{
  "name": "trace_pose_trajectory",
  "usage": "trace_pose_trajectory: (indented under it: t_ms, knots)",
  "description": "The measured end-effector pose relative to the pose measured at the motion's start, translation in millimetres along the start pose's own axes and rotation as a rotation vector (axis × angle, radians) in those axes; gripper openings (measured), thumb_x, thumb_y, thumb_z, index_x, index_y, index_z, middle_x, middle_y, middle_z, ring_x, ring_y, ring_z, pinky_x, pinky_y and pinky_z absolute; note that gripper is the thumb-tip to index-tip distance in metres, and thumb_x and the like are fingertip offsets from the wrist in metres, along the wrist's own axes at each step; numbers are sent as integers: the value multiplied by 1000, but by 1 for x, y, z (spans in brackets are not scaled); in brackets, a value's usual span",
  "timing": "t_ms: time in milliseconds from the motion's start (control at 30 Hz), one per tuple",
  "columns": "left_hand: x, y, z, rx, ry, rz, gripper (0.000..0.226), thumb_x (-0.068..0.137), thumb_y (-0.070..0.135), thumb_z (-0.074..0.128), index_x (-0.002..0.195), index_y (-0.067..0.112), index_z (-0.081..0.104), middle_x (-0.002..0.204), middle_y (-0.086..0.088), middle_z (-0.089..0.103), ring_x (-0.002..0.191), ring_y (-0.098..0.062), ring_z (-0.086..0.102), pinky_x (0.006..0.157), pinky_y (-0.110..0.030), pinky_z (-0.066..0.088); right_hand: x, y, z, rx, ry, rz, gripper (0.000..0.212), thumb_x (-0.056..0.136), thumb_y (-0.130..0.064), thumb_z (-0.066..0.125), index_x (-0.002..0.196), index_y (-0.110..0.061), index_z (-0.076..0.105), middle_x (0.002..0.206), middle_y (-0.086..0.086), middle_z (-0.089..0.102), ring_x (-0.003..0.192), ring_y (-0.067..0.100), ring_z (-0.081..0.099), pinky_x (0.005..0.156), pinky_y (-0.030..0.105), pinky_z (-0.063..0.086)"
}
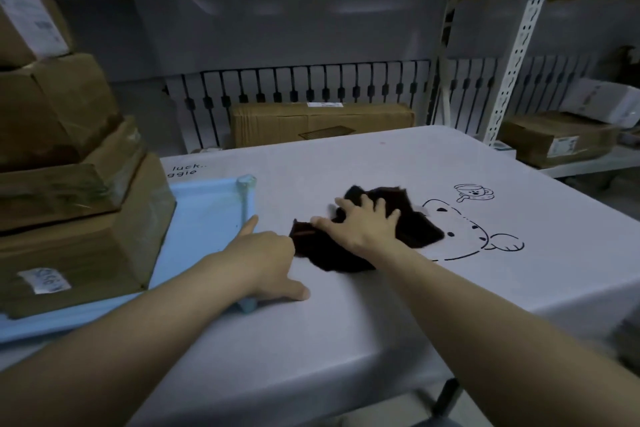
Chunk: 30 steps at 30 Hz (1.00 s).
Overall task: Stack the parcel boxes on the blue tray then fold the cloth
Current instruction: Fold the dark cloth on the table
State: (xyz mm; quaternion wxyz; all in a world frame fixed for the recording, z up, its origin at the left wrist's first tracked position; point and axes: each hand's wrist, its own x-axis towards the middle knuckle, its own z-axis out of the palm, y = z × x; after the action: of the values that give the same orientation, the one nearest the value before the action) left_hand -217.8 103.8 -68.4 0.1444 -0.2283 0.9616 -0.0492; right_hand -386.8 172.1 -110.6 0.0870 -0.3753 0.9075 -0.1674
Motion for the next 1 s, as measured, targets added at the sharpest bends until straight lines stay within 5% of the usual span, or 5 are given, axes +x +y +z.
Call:
trace_pose_trajectory:
  t_ms: [200, 433, 600, 800, 1000]
  knots:
    - [-9, 0, 9, 48, 96, 13, 58, 86, 67, 47, 120, 21, 60, 128, 1, 58, 140, -18, 29, 121, -46, -5, -21, -14, 14, 95, -74, -520, 69, 90, -38, 57, 153, -27, 32, 156, -1, 39, 142, 22, 36, 117, 34, 28]
    - [-21, -28, -1, -373, 160, -137, 109, 61, 83, 60, 149, 26, 31, 159, -2, 20, 148, -19, 11, 119, -36, 10, -37, 1, 16, 0, -70, -652, 85, 72, -71, 29, 147, -32, 44, 162, 9, 24, 151, 18, 19, 119, 24, 16]
    - [-28, -48, 4, -396, 192, -276, 74, 69, 87, 43, 82, 16, 57, 85, -1, 62, 80, -16, 55, 69, -32, 39, 10, -15, 25, -53, 36, -482, 56, 97, -45, 48, 150, -26, 38, 156, 11, 37, 147, 25, 27, 119, 39, 22]
    - [-36, -60, 16, -303, 64, -239, 105, 48, 100, 41, 107, 16, 61, 119, 1, 54, 107, -19, 47, 85, -30, 37, 63, -54, 27, -21, 15, -299, 65, 99, -45, 44, 154, -15, 27, 157, 13, 35, 143, 31, 33, 119, 43, 22]
    - [-41, -55, 16, -290, 93, -228, 93, 62, 89, 50, 122, 18, 55, 133, 1, 48, 119, -21, 42, 86, -29, 28, 59, -83, 37, -16, -127, -506, 68, 94, -53, 50, 154, -30, 29, 164, 0, 22, 150, 23, 21, 122, 38, 16]
